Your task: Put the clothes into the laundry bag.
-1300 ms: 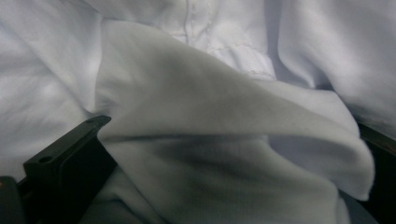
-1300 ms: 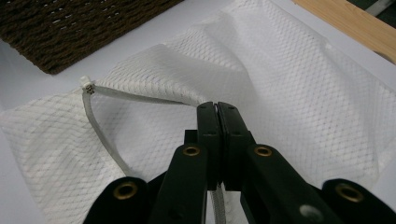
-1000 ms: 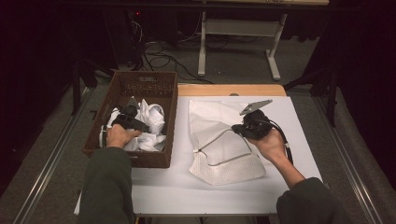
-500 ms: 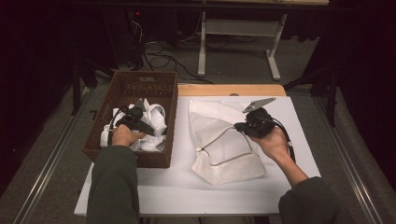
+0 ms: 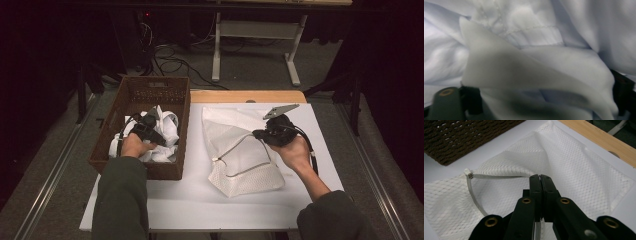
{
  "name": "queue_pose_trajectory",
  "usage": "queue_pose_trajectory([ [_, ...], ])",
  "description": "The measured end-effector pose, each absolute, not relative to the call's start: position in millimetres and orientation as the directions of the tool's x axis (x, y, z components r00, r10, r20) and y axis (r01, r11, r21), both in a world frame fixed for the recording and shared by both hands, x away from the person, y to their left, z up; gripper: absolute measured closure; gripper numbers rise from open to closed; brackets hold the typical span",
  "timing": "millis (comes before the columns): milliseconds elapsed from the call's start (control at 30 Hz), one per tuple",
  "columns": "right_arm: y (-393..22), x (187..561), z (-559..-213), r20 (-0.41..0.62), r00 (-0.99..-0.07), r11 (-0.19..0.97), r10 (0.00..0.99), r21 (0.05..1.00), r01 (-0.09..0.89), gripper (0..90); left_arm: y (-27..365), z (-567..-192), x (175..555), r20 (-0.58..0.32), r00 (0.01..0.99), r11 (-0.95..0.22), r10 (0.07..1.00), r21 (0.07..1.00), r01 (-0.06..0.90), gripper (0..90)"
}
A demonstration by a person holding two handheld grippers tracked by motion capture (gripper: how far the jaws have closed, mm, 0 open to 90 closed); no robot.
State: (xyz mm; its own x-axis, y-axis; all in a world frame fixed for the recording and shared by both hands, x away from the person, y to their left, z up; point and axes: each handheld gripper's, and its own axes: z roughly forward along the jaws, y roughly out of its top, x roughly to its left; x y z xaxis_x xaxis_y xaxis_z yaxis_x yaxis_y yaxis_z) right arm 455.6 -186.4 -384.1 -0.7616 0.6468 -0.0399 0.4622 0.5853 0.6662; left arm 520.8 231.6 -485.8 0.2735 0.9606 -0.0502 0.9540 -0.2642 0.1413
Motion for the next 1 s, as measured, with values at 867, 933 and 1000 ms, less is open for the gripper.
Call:
queue_pose_trajectory([
  [867, -185.1, 456.0, -390.7, -0.007, -0.769, 0.564, 0.639, 0.684, 0.463, 89.9, 243.3, -427.9, 500.6, -0.06, 0.309, -0.271, 0.949, 0.343, 0.899, 72.1],
  [933, -184.5, 455.3, -391.8, -0.007, -0.771, 0.562, 0.637, 0.688, 0.458, 89.8, 244.4, -419.2, 497.7, -0.06, 0.312, -0.271, 0.948, 0.363, 0.892, 72.2],
  [1000, -183.7, 454.1, -392.4, 0.0, -0.77, 0.558, 0.639, 0.689, 0.463, 89.9, 245.7, -412.1, 495.0, -0.071, 0.314, -0.265, 0.947, 0.383, 0.885, 72.2],
])
